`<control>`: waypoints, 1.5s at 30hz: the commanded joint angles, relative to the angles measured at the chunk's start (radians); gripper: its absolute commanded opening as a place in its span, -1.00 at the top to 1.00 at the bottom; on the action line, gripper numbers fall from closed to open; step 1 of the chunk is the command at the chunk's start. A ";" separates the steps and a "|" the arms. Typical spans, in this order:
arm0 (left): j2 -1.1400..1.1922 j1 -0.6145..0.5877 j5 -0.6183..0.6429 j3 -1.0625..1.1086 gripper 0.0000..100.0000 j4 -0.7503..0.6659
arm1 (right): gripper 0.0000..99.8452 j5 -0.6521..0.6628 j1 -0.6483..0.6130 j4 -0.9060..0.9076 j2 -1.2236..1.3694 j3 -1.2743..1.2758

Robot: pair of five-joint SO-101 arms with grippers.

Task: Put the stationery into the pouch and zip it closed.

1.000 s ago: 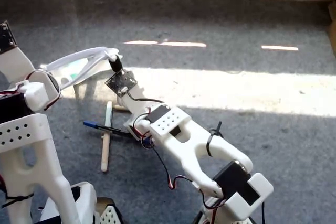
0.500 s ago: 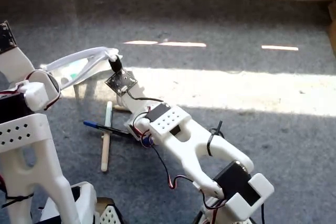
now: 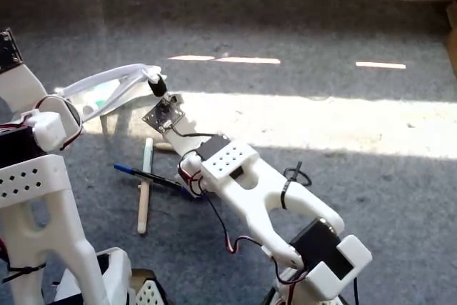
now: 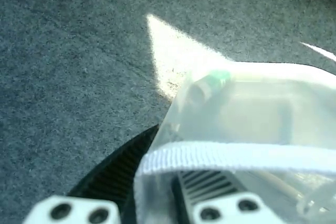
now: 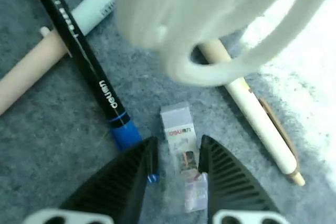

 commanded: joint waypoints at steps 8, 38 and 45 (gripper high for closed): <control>0.005 -0.027 0.003 0.002 0.98 -0.006 | 0.67 -0.006 -0.016 0.002 -0.062 -0.033; 0.005 -0.027 0.003 0.002 0.98 -0.006 | 0.75 0.080 -0.005 -0.093 0.097 -0.041; 0.007 -0.027 0.003 0.002 0.98 -0.005 | 0.77 0.083 -0.007 -0.094 0.097 -0.038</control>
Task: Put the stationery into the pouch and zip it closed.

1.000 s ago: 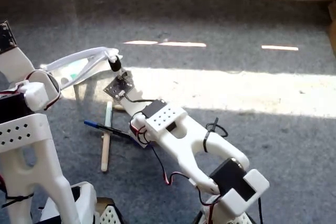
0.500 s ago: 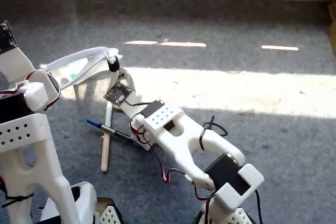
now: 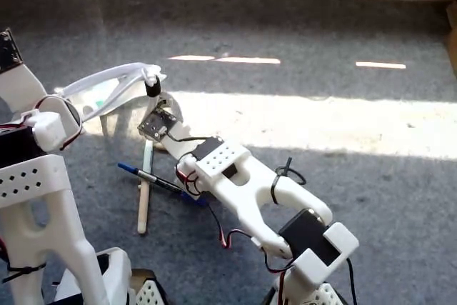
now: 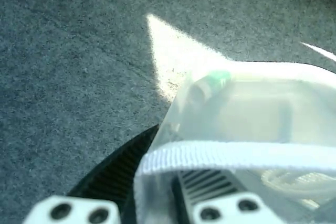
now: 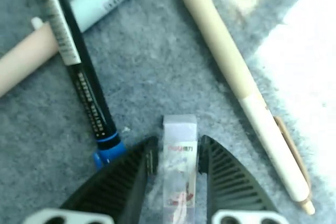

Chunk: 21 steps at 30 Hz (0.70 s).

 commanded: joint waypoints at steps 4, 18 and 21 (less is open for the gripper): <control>0.007 -0.027 0.005 0.002 0.98 -0.005 | 1.00 0.012 -0.001 -0.016 -0.010 -0.036; 0.010 -0.022 0.005 0.004 0.98 -0.008 | 0.99 0.012 0.025 0.202 -0.305 -0.027; 0.010 -0.021 0.005 0.004 0.98 -0.009 | 0.99 0.011 0.059 0.229 -0.378 -0.027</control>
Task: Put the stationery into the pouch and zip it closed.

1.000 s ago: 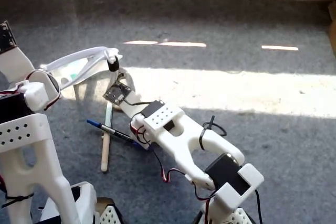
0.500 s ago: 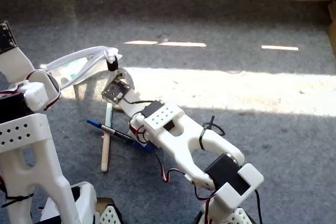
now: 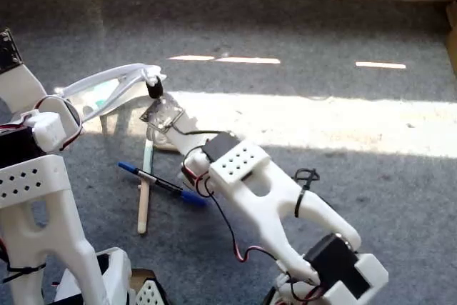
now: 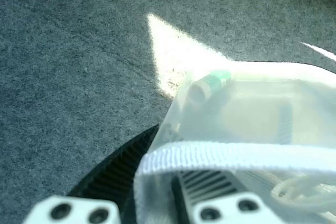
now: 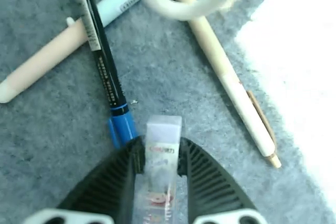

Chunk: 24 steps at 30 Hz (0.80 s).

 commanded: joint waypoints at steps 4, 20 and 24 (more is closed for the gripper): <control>0.012 -0.005 0.003 0.001 0.98 -0.009 | 0.99 0.006 0.093 0.038 -0.189 -0.027; 0.007 0.168 0.002 0.035 0.98 -0.018 | 0.99 -0.176 0.097 0.028 -0.613 0.053; 0.007 0.203 0.002 0.036 0.98 -0.018 | 0.99 -0.275 0.070 -0.030 -0.690 0.085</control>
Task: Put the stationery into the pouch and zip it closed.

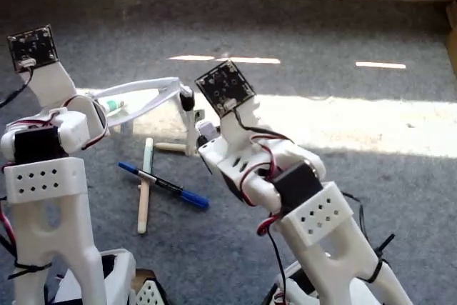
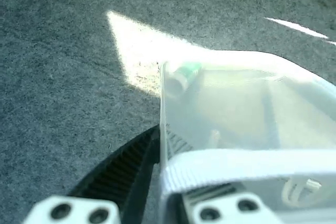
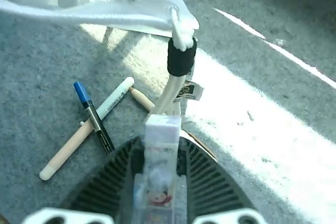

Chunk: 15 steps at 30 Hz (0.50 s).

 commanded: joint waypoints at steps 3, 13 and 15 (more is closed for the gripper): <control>0.010 0.070 0.006 0.010 0.98 -0.008 | 0.99 -0.152 -0.067 -0.120 -0.114 0.039; 0.010 0.073 0.006 0.038 0.98 -0.015 | 0.99 -0.166 -0.127 -0.427 -0.137 0.067; 0.010 0.070 0.006 0.038 0.98 -0.014 | 0.99 -0.166 -0.127 -0.467 -0.137 0.067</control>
